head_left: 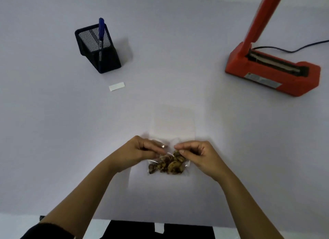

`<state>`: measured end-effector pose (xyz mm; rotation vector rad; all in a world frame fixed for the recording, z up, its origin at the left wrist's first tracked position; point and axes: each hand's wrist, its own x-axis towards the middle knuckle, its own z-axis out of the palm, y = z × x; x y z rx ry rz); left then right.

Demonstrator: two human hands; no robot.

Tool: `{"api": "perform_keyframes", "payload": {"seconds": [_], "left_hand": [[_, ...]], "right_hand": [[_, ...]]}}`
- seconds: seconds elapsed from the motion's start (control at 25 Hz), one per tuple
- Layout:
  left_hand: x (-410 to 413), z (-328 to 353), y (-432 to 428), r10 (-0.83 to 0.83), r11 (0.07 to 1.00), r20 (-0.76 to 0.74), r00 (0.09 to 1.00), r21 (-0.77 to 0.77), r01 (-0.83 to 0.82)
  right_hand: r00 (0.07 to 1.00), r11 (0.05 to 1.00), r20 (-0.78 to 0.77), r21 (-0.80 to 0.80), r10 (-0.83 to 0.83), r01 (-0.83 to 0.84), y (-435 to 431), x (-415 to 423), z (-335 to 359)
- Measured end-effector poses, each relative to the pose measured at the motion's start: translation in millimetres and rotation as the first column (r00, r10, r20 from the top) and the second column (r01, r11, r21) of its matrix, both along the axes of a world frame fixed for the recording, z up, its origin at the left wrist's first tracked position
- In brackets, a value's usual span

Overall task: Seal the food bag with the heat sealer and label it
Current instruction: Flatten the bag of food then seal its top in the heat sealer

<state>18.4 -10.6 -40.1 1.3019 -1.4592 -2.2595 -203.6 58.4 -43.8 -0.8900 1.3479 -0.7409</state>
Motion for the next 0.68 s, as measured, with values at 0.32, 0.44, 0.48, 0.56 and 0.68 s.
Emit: {"api": "perform_keyframes", "payload": {"seconds": [0.32,0.44,0.48,0.56,0.68], "left_hand": [[4.6,-0.1,-3.1,-0.043,0.999,-0.006,0.999,0.014,0.043],[4.0,2.8,-7.6,-0.037,0.999,-0.009,0.999,0.006,0.037],[3.4,3.4,-8.9,-0.034,0.999,-0.004,0.999,-0.006,0.034],[3.1,4.4,-9.5,-0.036,0.999,0.010,0.999,-0.022,0.037],[2.3,4.1,-8.6,-0.018,0.999,0.026,0.999,-0.046,0.019]], "right_hand": [[0.999,0.996,0.007,-0.071,0.049,-0.048,-7.4,6.1,-4.3],[0.998,0.997,0.001,-0.050,0.064,-0.064,-9.1,6.8,-3.0],[0.998,0.997,0.006,-0.047,0.060,-0.060,-9.4,6.1,-2.7],[0.998,0.997,0.005,-0.049,0.064,-0.064,-9.3,5.3,-2.7],[0.995,0.995,-0.008,-0.038,0.096,-0.096,-8.9,4.9,-3.4]]}}
